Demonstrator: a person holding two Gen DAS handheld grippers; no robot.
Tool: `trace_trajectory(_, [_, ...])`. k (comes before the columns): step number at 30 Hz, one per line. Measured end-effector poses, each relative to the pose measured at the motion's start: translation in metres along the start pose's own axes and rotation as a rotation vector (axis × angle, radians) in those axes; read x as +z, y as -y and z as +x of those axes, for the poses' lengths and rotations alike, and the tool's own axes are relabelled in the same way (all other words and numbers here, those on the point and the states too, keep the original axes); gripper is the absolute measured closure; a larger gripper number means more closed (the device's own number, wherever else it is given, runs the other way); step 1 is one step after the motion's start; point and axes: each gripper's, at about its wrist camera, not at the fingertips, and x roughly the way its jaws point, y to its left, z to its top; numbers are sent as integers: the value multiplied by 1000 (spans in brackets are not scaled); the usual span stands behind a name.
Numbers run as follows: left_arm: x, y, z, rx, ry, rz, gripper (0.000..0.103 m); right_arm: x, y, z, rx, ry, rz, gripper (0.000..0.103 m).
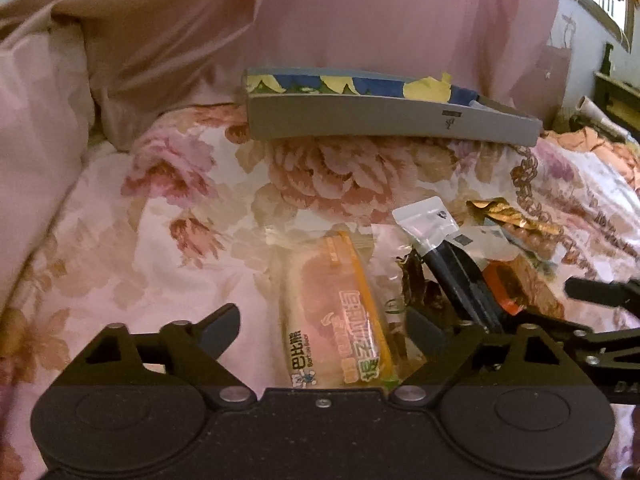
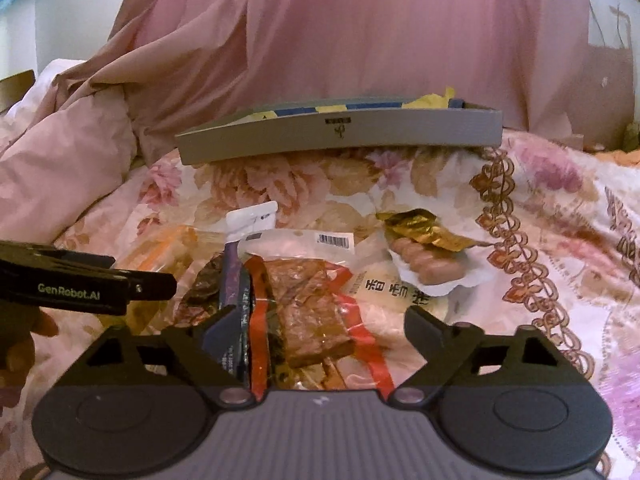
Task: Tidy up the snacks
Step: 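Close the left tool on the wrapped bread roll while the right tool grasps the red meat pack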
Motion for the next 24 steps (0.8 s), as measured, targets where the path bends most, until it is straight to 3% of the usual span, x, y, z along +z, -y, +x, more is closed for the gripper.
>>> trace_trajectory(4, [-1, -1, 1, -69, -8, -21, 27, -1, 4, 4, 25, -14, 38, 22])
trace_trajectory(7, [-2, 2, 0, -59, -15, -10, 34, -3, 5, 6, 45, -25, 45, 28])
trace_trajectory(16, [0, -4, -3, -49, -33, -63, 51, -2, -3, 4, 89, -37, 23, 31])
trace_trajectory(24, [-2, -10, 2, -69, -75, -98, 43, -2, -5, 9, 115, -53, 4, 25])
